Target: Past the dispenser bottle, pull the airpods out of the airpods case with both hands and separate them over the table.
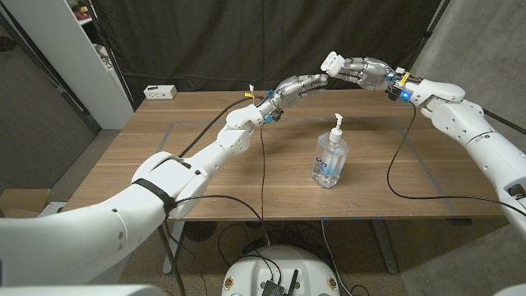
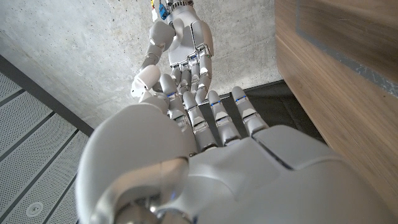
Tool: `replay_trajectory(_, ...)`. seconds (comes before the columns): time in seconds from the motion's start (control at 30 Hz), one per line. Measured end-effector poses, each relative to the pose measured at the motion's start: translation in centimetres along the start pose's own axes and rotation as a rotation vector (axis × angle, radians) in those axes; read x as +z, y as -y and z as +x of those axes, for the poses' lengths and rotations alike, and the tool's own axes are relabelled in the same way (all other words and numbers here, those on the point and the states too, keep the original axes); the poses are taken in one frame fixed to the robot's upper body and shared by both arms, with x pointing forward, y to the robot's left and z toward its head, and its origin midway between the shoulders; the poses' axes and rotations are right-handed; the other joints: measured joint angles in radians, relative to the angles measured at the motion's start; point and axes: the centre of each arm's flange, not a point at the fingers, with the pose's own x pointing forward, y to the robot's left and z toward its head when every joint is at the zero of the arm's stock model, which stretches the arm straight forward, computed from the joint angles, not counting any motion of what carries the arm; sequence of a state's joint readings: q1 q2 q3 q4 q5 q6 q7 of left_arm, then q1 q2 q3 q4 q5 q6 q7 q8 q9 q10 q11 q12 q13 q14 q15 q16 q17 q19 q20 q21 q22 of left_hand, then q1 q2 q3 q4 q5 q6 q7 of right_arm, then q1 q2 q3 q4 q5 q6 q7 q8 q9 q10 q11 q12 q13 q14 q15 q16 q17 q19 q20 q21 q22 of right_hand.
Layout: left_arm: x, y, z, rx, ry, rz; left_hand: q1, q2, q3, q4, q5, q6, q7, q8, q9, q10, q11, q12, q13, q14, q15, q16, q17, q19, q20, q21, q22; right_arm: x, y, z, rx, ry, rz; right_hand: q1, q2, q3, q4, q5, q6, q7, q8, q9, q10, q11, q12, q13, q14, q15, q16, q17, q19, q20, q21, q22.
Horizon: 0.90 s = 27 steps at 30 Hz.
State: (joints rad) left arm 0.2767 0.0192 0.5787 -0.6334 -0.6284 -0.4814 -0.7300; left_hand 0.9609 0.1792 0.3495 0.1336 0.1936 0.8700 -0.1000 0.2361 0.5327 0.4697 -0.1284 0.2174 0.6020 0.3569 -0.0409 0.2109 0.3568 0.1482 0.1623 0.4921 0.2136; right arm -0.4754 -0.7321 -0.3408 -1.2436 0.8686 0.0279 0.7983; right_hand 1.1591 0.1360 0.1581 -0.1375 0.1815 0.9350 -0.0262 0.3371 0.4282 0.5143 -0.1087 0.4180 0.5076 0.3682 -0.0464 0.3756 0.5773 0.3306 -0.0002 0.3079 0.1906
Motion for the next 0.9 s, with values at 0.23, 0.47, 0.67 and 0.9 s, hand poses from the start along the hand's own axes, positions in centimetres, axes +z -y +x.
replay_trajectory(0.23, 0.1, -0.2, -0.1, 0.003, 0.006, -0.004, -0.033, -0.033, -0.009, 0.012, 0.0, -0.009, 0.009, -0.012, -0.013, 0.002, 0.002, 0.006, -0.004, 0.0, 0.0, 0.0, -0.004, -0.002, -0.002, 0.004, 0.0, -0.2, -0.2, 0.4, 0.013, -0.002, 0.023, 0.004, 0.004, 0.002, -0.002, -0.004, 0.002, 0.002, 0.0, 0.0, 0.0, 0.0, 0.0, 0.0, 0.0, 0.0, 0.0, 0.0, 0.0, 0.0, 0.0, 0.0)
replay_trajectory(0.47, 0.2, -0.5, -1.1, 0.063, 0.003, 0.062, -0.09, -0.09, -0.057, 0.012, -0.005, -0.043, 0.036, -0.034, -0.031, 0.034, -0.002, 0.023, -0.005, 0.042, -0.003, 0.016, -0.013, 0.006, -0.013, 0.008, 0.0, -0.7, -0.4, 0.6, 0.006, 0.003, 0.043, 0.005, 0.005, 0.002, -0.002, -0.006, 0.001, 0.001, 0.0, 0.0, 0.009, 0.002, 0.0, 0.002, 0.0, 0.0, 0.006, 0.0, 0.0, 0.0, 0.0, 0.0)
replay_trajectory(0.67, 1.0, -0.3, -1.8, 0.119, 0.008, 0.162, -0.104, -0.104, -0.068, 0.009, -0.005, -0.043, 0.036, -0.039, -0.037, 0.06, -0.003, 0.034, -0.005, 0.068, -0.004, 0.023, -0.016, 0.022, -0.014, 0.016, -0.005, -0.9, -0.5, 0.6, -0.019, 0.019, 0.059, 0.006, 0.005, 0.002, -0.002, -0.004, 0.001, 0.001, 0.0, 0.0, 0.021, -0.011, 0.004, 0.005, 0.004, 0.004, 0.006, -0.003, 0.004, -0.004, 0.0, 0.001)
replay_trajectory(0.9, 2.3, 0.9, -2.4, 0.204, 0.025, 0.33, -0.08, -0.117, -0.064, -0.028, -0.001, -0.043, 0.036, -0.039, -0.045, 0.063, -0.005, 0.035, -0.004, 0.085, -0.006, 0.023, -0.027, 0.035, -0.016, 0.023, -0.005, -1.3, -1.0, 0.4, -0.095, 0.066, 0.058, 0.007, 0.006, 0.003, -0.002, -0.004, 0.007, 0.007, 0.0, 0.0, 0.032, -0.022, 0.012, 0.005, 0.014, 0.003, 0.005, -0.008, 0.009, -0.009, 0.003, 0.0)
